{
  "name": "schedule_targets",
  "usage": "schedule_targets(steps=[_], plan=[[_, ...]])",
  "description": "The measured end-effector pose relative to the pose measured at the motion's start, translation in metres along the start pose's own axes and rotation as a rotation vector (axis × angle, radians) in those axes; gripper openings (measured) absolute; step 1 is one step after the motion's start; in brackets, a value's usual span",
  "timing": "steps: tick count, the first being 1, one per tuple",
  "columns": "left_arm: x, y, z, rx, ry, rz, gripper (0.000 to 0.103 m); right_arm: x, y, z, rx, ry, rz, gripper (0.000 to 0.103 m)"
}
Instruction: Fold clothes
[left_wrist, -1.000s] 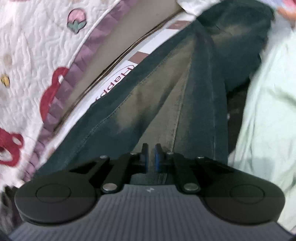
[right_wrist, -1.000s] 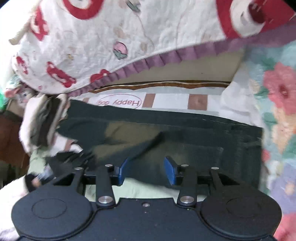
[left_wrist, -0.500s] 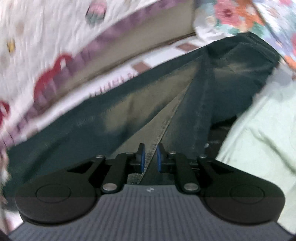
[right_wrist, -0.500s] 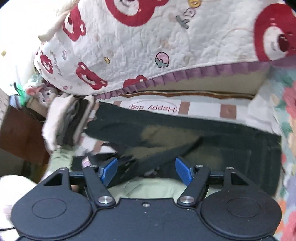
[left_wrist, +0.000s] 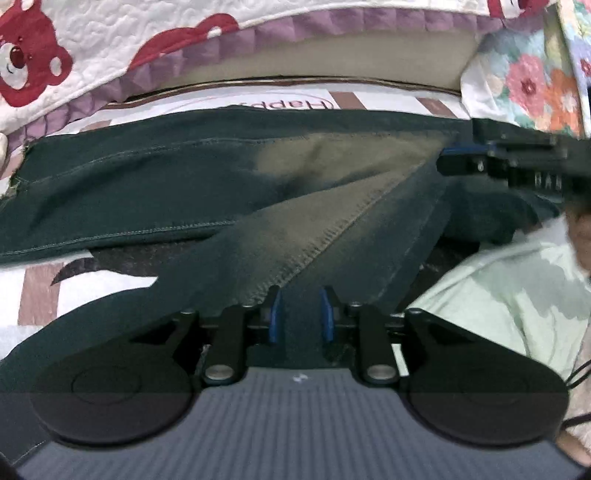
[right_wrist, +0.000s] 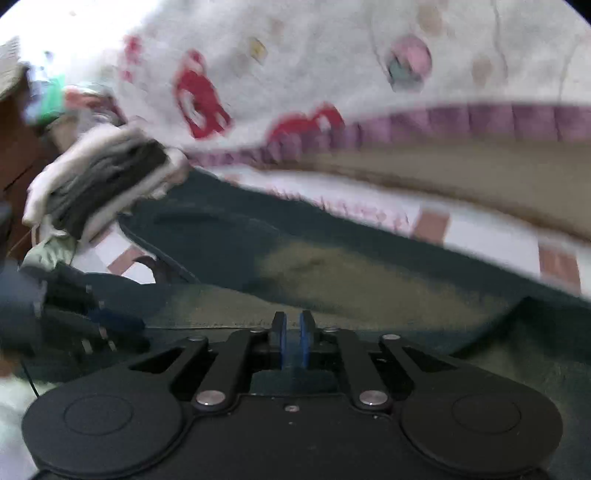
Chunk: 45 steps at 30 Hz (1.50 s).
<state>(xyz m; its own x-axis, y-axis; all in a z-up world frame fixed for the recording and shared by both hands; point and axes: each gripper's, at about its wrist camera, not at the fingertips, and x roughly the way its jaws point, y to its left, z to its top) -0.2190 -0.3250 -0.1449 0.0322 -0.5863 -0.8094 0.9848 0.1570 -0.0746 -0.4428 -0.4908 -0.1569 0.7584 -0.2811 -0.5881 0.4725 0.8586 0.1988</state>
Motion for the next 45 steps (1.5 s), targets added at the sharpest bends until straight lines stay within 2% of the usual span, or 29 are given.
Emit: schedule_targets(steps=[1, 2, 3, 4, 6, 9, 12, 14, 16, 18, 20, 21, 22, 23, 24, 26, 28, 30, 31, 33, 34, 35, 36, 39, 41, 42, 45], plan=[[0.003, 0.0, 0.0, 0.009, -0.001, 0.006, 0.029, 0.003, -0.004, -0.006, -0.024, -0.037, 0.009, 0.022], [0.008, -0.002, 0.001, 0.032, 0.006, 0.006, 0.029, 0.01, -0.007, -0.004, -0.058, -0.032, 0.003, 0.029], [0.014, -0.005, 0.001, 0.06, 0.009, 0.014, 0.029, 0.016, -0.009, -0.001, -0.093, -0.038, -0.002, 0.029], [0.019, -0.01, 0.003, 0.091, 0.004, 0.02, 0.03, 0.018, -0.011, 0.001, -0.124, -0.081, -0.003, 0.029], [0.028, -0.015, 0.009, 0.127, -0.01, -0.003, 0.032, 0.019, -0.022, 0.008, -0.128, -0.102, 0.02, 0.029], [0.037, -0.027, 0.022, 0.156, -0.019, -0.062, 0.038, 0.013, -0.049, 0.011, 0.011, -0.067, 0.079, 0.03], [0.039, -0.039, 0.027, 0.184, -0.036, -0.079, 0.039, 0.008, -0.065, 0.007, 0.092, 0.015, 0.125, 0.031], [0.043, -0.045, 0.027, 0.161, -0.027, 0.003, 0.042, 0.003, -0.067, 0.008, 0.135, -0.004, 0.152, 0.031], [0.045, -0.044, 0.025, 0.151, 0.003, 0.059, 0.042, 0.001, -0.055, 0.011, 0.1, -0.015, 0.153, 0.031], [0.04, -0.036, 0.024, 0.113, 0.01, 0.083, 0.042, 0.003, -0.04, 0.014, 0.039, -0.01, 0.142, 0.031], [0.028, -0.028, 0.023, 0.079, -0.025, 0.104, 0.042, 0.005, -0.026, 0.014, -0.014, 0.002, 0.098, 0.031], [0.021, -0.028, 0.021, 0.095, -0.044, 0.141, 0.042, 0.006, -0.022, 0.012, -0.021, 0.01, 0.079, 0.031], [0.015, -0.03, 0.015, 0.159, -0.061, 0.24, 0.043, 0.006, -0.018, 0.011, -0.04, 0.016, 0.06, 0.031], [0.009, -0.032, 0.009, 0.224, -0.079, 0.34, 0.044, 0.001, -0.008, 0.009, -0.102, 0.013, 0.036, 0.021], [0.004, -0.032, 0.004, 0.281, -0.09, 0.429, 0.048, -0.004, 0.001, 0.008, -0.165, 0.01, 0.012, 0.007], [0.002, -0.011, -0.009, 0.274, -0.027, 0.461, 0.048, -0.012, 0.024, 0.009, -0.253, 0.029, -0.024, 0.006], [-0.001, 0.019, -0.013, 0.091, 0.004, 0.395, 0.045, -0.009, 0.033, 0.014, -0.146, 0.069, 0.011, 0.008], [-0.009, 0.038, -0.015, -0.055, -0.016, 0.265, 0.045, 0.002, 0.038, 0.013, -0.066, 0.124, 0.034, 0.009], [-0.011, 0.038, -0.016, -0.041, -0.029, 0.254, 0.045, 0.008, 0.039, 0.013, -0.035, 0.154, 0.036, 0.011], [-0.016, 0.038, -0.018, -0.012, -0.053, 0.236, 0.041, 0.017, 0.04, 0.01, 0.017, 0.201, 0.05, 0.033], [-0.015, 0.035, -0.019, 0.015, -0.057, 0.245, 0.032, 0.018, 0.036, 0.007, 0.065, 0.207, 0.059, 0.037], [-0.014, 0.033, -0.019, 0.037, -0.06, 0.251, 0.027, 0.02, 0.032, 0.004, 0.117, 0.216, 0.07, 0.039], [-0.009, 0.035, -0.016, 0.028, -0.058, 0.225, 0.022, 0.022, 0.026, 0.001, 0.189, 0.24, 0.089, 0.041], [0.002, 0.033, -0.003, 0.036, -0.07, 0.147, 0.021, 0.015, 0.015, -0.015, 0.44, 0.303, 0.1, 0.047], [0.005, 0.026, 0.008, 0.079, -0.093, 0.092, 0.021, 0.001, 0.019, -0.025, 0.558, 0.274, 0.091, 0.052], [0.007, 0.023, 0.014, 0.101, -0.105, 0.064, 0.021, -0.002, 0.02, -0.029, 0.604, 0.242, 0.116, 0.056], [0.007, 0.008, 0.026, 0.139, -0.135, -0.02, 0.021, 0.014, 0.019, -0.034, 0.664, 0.201, 0.161, 0.062]])
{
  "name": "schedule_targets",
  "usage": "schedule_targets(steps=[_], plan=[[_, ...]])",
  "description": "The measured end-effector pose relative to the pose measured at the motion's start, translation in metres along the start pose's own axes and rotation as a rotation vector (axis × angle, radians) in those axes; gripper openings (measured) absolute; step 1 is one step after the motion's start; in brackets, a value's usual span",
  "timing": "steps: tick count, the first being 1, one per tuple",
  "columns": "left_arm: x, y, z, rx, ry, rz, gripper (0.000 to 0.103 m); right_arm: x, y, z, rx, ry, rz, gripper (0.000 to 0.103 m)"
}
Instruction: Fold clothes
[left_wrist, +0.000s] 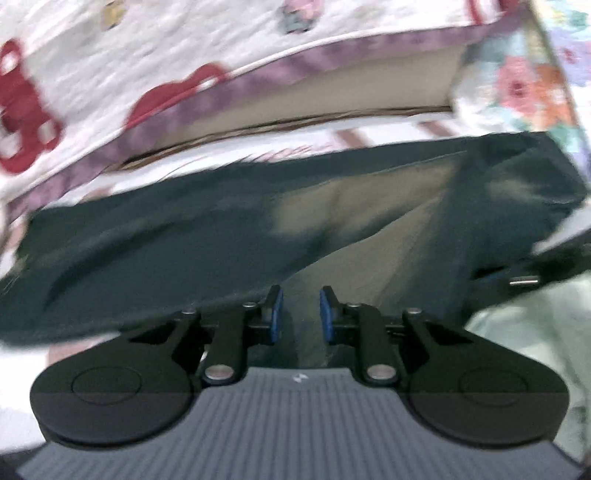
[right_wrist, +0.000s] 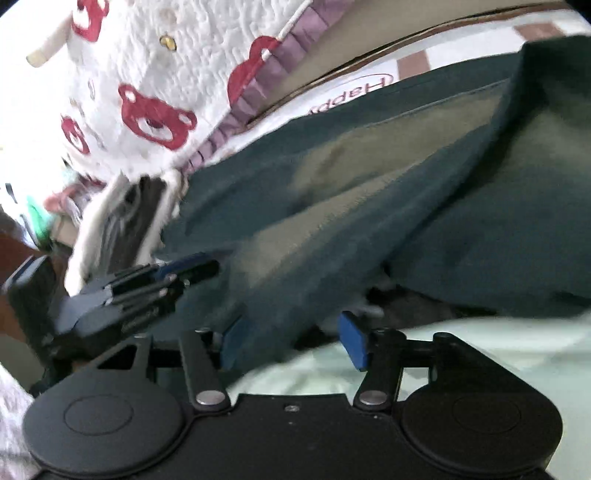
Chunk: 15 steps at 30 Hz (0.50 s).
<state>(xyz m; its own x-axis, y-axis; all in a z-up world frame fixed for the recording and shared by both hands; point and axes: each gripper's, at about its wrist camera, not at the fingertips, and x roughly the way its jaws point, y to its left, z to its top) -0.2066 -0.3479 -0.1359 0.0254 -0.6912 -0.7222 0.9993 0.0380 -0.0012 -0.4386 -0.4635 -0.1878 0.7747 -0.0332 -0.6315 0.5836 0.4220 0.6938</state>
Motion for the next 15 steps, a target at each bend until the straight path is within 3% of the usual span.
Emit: schedule_targets(steps=[1, 2, 3, 6, 9, 15], plan=[[0.0, -0.004, 0.003, 0.0, -0.011, -0.024, 0.022, 0.007, -0.001, 0.002, -0.006, -0.001, -0.017, 0.062], [0.0, -0.008, 0.006, -0.001, -0.021, -0.047, 0.022, 0.014, -0.002, 0.004, -0.013, -0.001, -0.034, 0.046], [-0.002, -0.013, 0.007, -0.01, -0.026, -0.062, 0.024, 0.019, -0.002, 0.006, -0.024, -0.005, -0.045, 0.016], [-0.013, -0.027, 0.001, 0.007, -0.055, -0.088, 0.028, 0.01, 0.013, 0.009, -0.114, -0.054, 0.003, 0.013], [-0.022, -0.042, -0.006, 0.025, -0.081, -0.111, 0.046, 0.008, 0.025, 0.022, -0.17, -0.096, 0.031, 0.011], [-0.022, -0.036, -0.022, 0.042, 0.036, 0.078, 0.057, 0.012, 0.031, 0.048, -0.198, -0.171, 0.088, 0.009]])
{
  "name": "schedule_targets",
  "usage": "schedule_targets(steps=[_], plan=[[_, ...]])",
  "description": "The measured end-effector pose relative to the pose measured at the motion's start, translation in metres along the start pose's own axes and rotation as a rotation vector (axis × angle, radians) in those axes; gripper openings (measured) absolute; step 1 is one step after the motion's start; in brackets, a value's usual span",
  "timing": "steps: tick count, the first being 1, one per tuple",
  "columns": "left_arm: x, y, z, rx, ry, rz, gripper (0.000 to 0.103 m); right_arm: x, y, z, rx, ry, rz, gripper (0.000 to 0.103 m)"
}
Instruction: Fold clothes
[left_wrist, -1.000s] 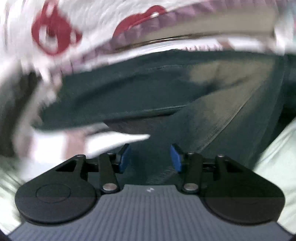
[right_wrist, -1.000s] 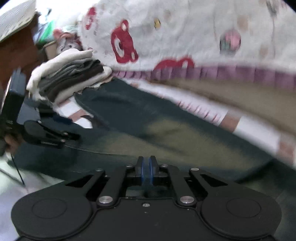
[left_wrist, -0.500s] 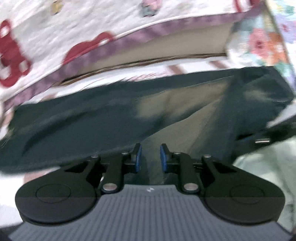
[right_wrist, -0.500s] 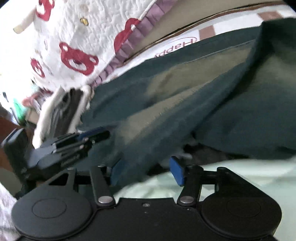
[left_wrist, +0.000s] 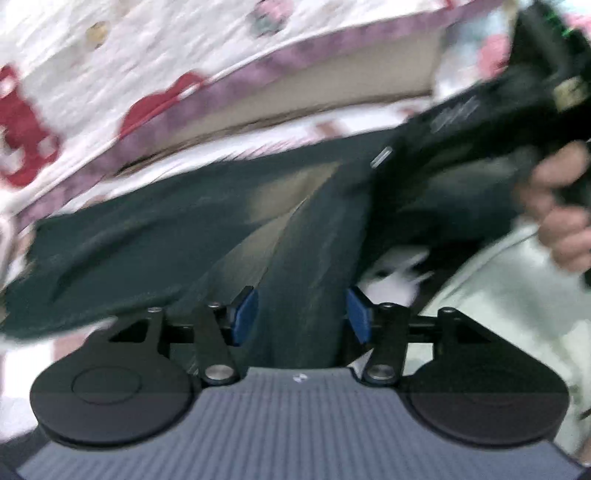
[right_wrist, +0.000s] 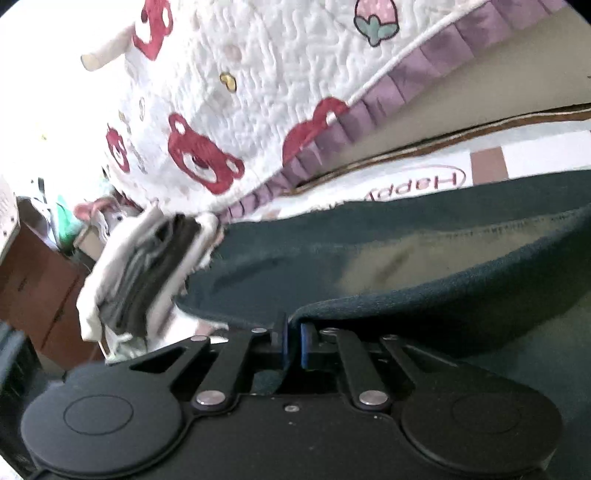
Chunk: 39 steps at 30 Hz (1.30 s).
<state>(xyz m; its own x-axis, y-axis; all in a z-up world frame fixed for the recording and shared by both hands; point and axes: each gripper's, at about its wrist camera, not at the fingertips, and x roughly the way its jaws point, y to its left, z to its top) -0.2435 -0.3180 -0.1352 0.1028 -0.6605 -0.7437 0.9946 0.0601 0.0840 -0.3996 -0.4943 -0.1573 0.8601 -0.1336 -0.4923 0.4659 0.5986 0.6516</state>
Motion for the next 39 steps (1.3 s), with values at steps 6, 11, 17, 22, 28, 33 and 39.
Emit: schedule_targets(steps=[6, 11, 17, 22, 28, 33, 39], plan=[[-0.006, 0.027, -0.03, -0.081, 0.093, 0.079, 0.065, 0.016, -0.003, 0.021, 0.003, -0.039, 0.021, 0.008], [0.004, 0.049, -0.052, -0.138, 0.149, 0.166, 0.065, 0.027, -0.006, 0.042, -0.045, -0.047, 0.031, 0.008], [0.024, 0.084, -0.042, -0.299, 0.13, 0.149, 0.061, 0.027, -0.028, 0.034, -0.035, -0.101, 0.093, 0.007], [0.029, 0.083, -0.021, -0.155, 0.088, 0.23, 0.012, 0.025, -0.039, 0.029, -0.03, -0.129, 0.07, 0.007], [0.058, 0.106, 0.009, -0.114, 0.091, 0.294, 0.006, 0.035, -0.027, 0.032, -0.173, -0.111, -0.03, 0.007], [0.061, 0.115, 0.038, -0.022, 0.043, 0.357, 0.005, 0.02, -0.032, 0.035, -0.231, -0.189, -0.093, 0.003], [0.079, 0.118, 0.061, 0.055, 0.042, 0.371, 0.005, 0.012, -0.042, 0.04, -0.283, -0.144, -0.152, 0.008]])
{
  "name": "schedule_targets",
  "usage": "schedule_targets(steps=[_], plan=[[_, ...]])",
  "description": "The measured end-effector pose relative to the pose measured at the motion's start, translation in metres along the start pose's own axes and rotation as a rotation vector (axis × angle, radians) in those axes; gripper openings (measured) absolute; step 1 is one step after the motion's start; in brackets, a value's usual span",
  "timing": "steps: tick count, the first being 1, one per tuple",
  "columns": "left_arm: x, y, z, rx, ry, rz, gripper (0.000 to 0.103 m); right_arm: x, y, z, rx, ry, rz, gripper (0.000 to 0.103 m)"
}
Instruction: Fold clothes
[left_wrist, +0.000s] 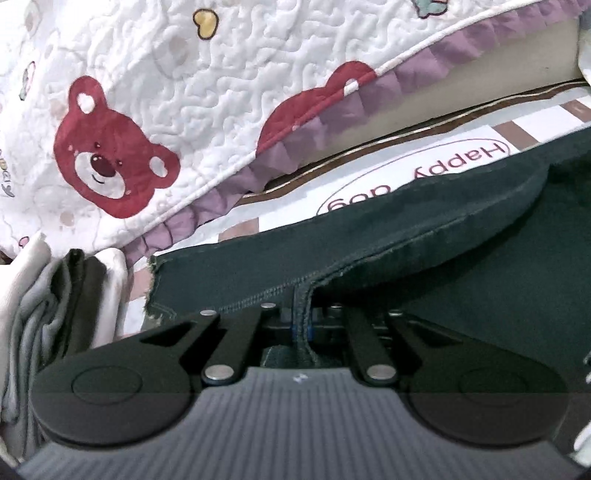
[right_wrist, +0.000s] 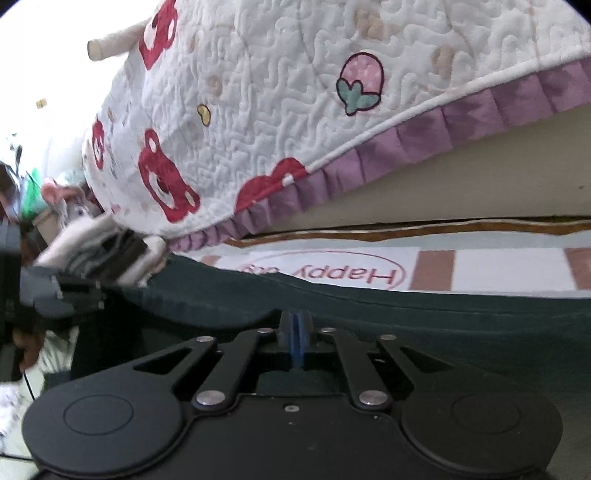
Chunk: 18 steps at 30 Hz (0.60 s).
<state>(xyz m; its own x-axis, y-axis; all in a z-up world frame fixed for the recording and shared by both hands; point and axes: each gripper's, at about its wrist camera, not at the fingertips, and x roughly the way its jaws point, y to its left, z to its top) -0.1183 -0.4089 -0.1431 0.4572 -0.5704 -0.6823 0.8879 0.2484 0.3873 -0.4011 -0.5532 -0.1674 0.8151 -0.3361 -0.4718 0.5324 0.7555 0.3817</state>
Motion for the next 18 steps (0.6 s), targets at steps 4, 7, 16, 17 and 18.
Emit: schedule_targets(steps=[4, 7, 16, 17, 18], plan=[[0.018, 0.006, 0.0, -0.019, 0.014, -0.028, 0.005, 0.0, 0.005, 0.001, -0.155, 0.051, -0.085, 0.027], [0.014, 0.008, 0.006, -0.011, -0.01, -0.032, 0.005, 0.002, 0.003, 0.0, -0.261, 0.089, -0.178, 0.042], [-0.047, 0.002, -0.017, 0.047, -0.141, -0.013, 0.004, 0.017, 0.004, -0.001, -0.619, 0.194, -0.402, 0.075], [-0.054, 0.001, -0.021, 0.06, -0.15, -0.014, 0.004, 0.018, 0.003, -0.003, -0.638, 0.208, -0.396, 0.076], [-0.06, 0.0, -0.024, 0.072, -0.159, -0.014, 0.004, 0.019, 0.003, -0.004, -0.639, 0.222, -0.386, 0.078]])
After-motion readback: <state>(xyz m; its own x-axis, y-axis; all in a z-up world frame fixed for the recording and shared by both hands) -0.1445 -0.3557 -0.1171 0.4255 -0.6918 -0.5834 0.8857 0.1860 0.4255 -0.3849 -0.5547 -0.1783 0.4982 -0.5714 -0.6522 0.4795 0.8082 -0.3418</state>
